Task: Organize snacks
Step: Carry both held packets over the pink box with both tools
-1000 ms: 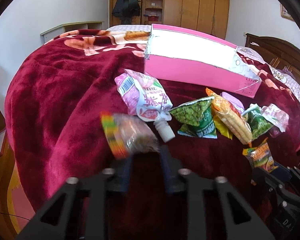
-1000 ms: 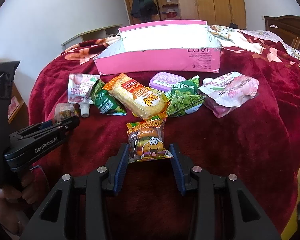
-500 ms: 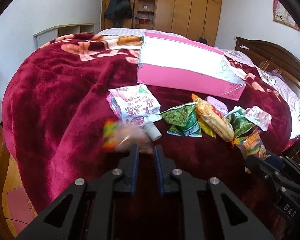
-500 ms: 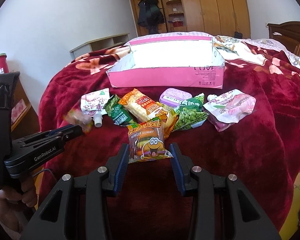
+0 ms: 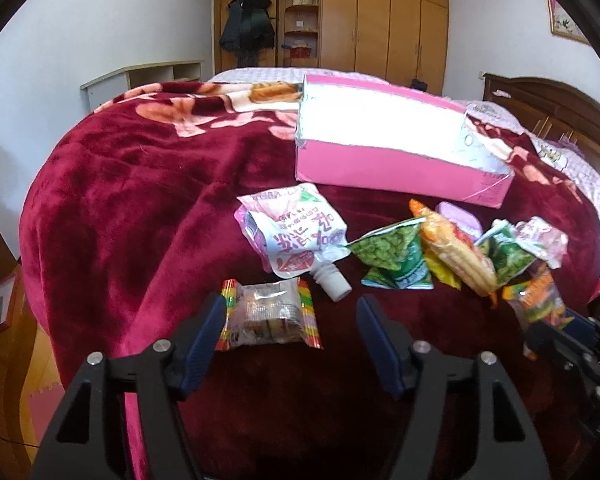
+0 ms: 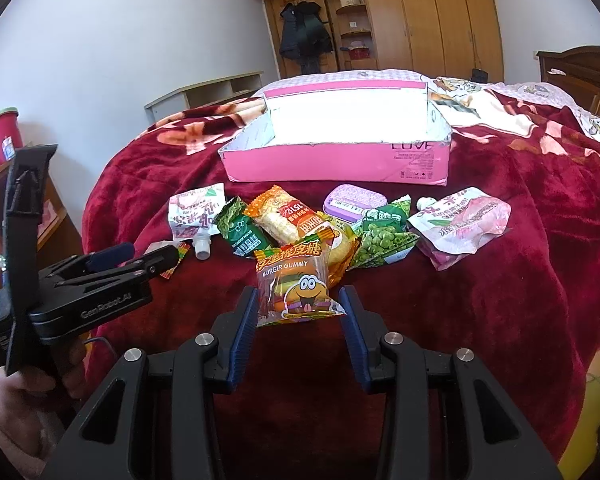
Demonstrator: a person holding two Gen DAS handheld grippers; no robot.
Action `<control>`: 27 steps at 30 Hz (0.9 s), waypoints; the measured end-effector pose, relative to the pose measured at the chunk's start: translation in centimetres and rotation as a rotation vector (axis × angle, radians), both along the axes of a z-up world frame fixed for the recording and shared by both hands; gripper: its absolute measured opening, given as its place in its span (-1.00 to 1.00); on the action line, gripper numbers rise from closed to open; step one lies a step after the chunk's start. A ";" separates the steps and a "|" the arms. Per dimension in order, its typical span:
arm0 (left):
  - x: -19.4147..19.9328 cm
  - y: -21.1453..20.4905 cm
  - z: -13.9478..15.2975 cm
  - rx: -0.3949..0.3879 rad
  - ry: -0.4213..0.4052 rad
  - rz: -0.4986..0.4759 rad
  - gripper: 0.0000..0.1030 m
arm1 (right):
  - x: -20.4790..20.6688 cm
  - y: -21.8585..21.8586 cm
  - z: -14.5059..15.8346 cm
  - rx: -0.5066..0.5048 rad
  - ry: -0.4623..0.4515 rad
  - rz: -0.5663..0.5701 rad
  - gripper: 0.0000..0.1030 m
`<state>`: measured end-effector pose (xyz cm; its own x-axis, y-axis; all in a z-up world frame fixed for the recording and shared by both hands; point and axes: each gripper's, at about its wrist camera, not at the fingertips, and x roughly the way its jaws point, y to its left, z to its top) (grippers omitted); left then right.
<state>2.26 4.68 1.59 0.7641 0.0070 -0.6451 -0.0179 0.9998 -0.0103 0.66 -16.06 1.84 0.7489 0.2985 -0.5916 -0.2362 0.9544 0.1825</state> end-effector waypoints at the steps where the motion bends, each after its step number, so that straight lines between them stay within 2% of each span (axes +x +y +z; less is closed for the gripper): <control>1: 0.4 0.0 -0.3 0.001 0.013 0.000 0.38 | 0.0 -0.1 -0.1 0.002 0.003 0.000 -0.18; 3: 1.0 0.2 -0.9 0.003 0.036 0.013 0.38 | 0.1 -0.2 -0.2 0.003 0.006 -0.002 -0.18; 8: 1.5 0.4 -1.9 0.029 0.037 0.041 0.36 | 0.2 -0.3 -0.4 0.007 0.014 -0.006 -0.18; 9: 1.5 0.5 -1.9 0.025 0.038 0.043 0.31 | 0.3 -0.3 -0.5 0.008 0.017 -0.006 -0.18; 11: 1.5 0.8 -2.0 0.031 0.031 0.057 -0.01 | 0.3 -0.3 -0.5 0.010 0.020 -0.006 -0.18; 14: 1.4 1.5 -1.9 0.018 0.029 0.060 -0.15 | 0.3 -0.3 -0.5 0.008 0.019 -0.006 -0.18; 20: 0.1 2.3 -0.8 -0.021 0.013 0.047 -0.19 | 0.1 -0.3 -0.1 0.004 0.006 -0.002 -0.18; 27: -1.2 1.5 1.6 -0.032 -0.033 -0.005 -0.19 | 0.1 -0.1 0.6 -0.007 -0.012 0.012 -0.18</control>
<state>1.10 6.13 3.23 0.7847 -0.0173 -0.6197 -0.0116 0.9990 -0.0427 0.78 -16.18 2.41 0.7523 0.3037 -0.5847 -0.2501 0.9526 0.1730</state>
